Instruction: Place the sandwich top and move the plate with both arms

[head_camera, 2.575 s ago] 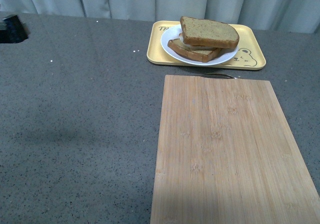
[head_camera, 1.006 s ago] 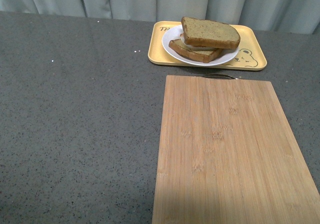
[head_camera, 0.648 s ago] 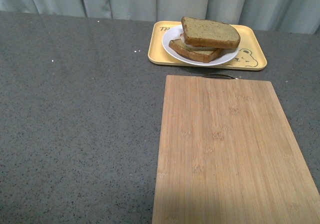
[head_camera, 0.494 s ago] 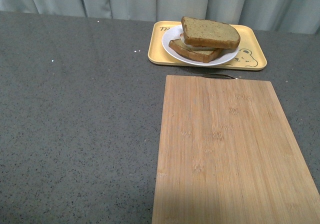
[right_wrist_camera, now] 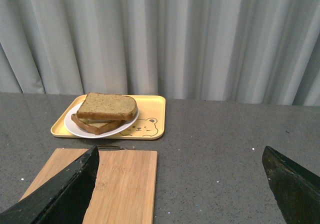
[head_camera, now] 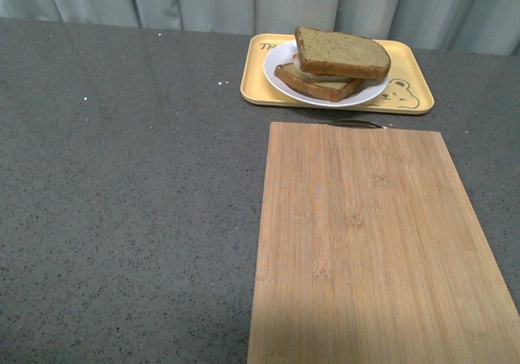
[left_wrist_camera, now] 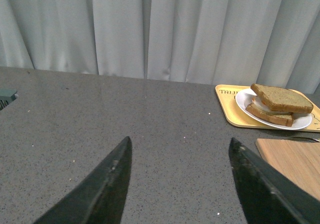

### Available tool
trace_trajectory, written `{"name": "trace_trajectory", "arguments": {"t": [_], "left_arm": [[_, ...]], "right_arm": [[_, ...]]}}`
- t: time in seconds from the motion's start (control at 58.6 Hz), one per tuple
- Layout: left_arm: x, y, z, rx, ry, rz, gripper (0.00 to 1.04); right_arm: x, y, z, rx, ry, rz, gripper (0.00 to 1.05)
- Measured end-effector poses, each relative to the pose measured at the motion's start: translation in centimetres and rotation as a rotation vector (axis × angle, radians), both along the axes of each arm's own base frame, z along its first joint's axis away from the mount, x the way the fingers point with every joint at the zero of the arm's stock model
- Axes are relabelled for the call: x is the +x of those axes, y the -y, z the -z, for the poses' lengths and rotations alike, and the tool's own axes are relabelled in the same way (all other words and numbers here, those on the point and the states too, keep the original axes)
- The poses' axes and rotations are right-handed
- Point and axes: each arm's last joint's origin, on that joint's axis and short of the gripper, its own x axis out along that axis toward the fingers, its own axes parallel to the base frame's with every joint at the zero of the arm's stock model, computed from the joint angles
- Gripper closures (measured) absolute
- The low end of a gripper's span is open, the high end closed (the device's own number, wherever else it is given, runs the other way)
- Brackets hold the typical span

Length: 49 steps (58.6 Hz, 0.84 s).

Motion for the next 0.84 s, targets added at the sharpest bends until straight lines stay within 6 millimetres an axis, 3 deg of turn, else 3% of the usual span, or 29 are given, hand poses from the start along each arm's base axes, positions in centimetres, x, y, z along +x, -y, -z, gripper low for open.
{"name": "trace_trajectory", "arguments": {"t": [0.239,0.836], "left_arm": [[0.00,0.00,0.00,0.001,0.000,0.000,0.05],[0.00,0.00,0.00,0.001,0.000,0.000,0.07]], "right_arm": [[0.00,0.00,0.00,0.000,0.000,0.000,0.09],[0.00,0.00,0.01,0.000,0.000,0.000,0.09]]}}
